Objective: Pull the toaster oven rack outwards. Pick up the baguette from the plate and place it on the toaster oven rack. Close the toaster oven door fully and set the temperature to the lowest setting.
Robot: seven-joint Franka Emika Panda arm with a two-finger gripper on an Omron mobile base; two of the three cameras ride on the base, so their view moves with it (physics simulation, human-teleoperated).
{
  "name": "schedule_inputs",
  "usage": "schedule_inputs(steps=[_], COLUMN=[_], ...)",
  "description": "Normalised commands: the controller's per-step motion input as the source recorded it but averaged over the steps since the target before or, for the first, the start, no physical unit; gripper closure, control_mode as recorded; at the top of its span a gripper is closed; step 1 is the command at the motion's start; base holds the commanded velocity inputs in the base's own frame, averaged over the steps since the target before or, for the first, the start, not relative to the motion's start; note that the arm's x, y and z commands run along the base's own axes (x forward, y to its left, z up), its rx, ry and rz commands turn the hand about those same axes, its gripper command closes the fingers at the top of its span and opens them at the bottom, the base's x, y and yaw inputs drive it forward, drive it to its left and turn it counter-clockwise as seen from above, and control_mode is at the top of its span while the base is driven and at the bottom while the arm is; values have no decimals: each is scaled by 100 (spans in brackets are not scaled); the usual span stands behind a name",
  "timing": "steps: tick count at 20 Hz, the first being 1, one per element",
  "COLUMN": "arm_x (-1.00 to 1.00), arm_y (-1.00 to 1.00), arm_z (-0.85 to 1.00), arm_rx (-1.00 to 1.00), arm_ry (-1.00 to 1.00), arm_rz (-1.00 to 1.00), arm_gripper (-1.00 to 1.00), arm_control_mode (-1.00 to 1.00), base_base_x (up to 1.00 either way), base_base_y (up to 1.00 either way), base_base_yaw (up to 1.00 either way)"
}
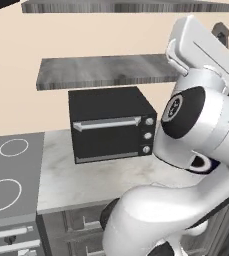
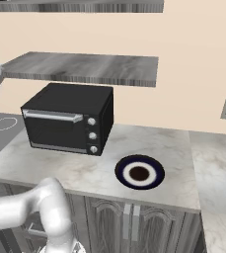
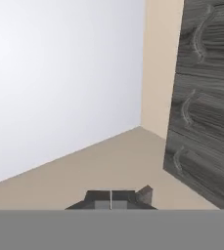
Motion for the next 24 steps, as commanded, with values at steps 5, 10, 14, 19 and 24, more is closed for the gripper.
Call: schedule_inputs(steps=[5,10,14,19,24], arm_x=[26,49,65,52,25], arm_y=[-100,-100,-100,-100,-98], arm_z=[-25,-50,-80,-93,-61], arm_rx=[36,32,31,27,22], arm_ry=[23,26,29,19,20], arm_rz=[-9,-7,0,0,0], arm_gripper=[100,100,100,100,100], arm_control_mode=[-100,-100,-100,-100,-100], base_base_x=[0,0,0,0,0], base_base_y=[0,0,0,0,0], base_base_yaw=[0,0,0,0,0])
